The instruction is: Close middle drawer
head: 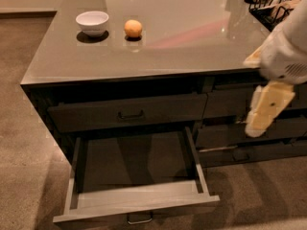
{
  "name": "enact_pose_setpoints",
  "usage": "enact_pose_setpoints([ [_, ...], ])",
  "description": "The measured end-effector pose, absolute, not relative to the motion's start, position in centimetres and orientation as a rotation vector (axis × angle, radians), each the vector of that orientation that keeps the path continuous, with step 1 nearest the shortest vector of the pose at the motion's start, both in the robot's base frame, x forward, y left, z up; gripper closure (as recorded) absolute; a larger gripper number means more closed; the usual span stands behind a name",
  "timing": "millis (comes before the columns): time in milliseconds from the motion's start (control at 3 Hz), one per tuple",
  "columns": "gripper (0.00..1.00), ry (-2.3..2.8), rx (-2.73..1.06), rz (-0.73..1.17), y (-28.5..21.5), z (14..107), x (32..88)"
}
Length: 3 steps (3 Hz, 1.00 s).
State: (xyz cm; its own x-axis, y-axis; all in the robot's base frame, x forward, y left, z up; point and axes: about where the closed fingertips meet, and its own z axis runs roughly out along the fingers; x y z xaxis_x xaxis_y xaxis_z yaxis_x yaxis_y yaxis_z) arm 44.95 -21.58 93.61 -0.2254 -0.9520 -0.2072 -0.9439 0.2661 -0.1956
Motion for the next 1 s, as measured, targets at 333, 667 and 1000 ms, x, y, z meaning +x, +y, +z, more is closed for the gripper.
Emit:
enact_pose_setpoints([
  [333,0.00,2.265,-1.809,0.077,-21.3,84.3,45.6],
  [667,0.00,2.275,-1.827,0.120,-21.2,80.0,45.6],
  [1000,0.00,2.273,-1.826,0.116,-21.2,80.4,45.6],
])
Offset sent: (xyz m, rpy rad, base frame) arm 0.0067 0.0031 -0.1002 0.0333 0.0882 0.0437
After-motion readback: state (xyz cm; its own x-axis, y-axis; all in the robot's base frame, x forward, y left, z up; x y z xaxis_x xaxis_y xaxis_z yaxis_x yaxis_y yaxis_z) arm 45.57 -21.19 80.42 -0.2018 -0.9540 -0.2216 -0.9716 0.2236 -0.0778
